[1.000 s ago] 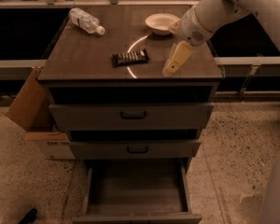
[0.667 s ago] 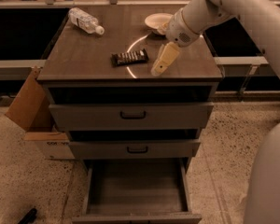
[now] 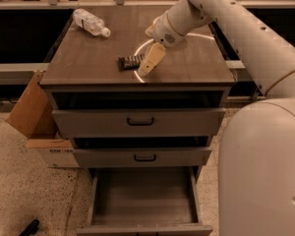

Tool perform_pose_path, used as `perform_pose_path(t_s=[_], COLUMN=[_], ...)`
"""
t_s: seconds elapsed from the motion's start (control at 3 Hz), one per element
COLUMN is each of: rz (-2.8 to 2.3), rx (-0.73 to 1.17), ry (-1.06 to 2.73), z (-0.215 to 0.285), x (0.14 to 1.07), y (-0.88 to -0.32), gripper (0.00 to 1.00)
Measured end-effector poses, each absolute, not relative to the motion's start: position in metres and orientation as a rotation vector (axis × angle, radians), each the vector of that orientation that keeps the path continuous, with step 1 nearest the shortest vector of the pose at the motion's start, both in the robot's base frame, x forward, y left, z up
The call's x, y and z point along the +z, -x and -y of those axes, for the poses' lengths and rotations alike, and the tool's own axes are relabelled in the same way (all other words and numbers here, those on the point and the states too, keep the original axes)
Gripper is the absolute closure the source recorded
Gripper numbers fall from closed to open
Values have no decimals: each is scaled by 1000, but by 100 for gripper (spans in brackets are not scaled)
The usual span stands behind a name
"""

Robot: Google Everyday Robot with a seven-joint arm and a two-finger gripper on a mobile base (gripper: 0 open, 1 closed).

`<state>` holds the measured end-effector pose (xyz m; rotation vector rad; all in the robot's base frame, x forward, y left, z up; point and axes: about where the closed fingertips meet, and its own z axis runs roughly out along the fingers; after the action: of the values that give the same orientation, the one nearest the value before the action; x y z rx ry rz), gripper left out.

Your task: Place rxbar chocolate into bottom drawer

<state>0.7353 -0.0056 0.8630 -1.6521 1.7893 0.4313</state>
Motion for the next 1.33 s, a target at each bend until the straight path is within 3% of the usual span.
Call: perform_pose_path(t_s=[1.0,1.33], rz=[-1816,-1824], rx=[483,525], ry=[1686,1664], z=[-13,-15], x=[833,822], y=[-745,-751], gripper=[0,18])
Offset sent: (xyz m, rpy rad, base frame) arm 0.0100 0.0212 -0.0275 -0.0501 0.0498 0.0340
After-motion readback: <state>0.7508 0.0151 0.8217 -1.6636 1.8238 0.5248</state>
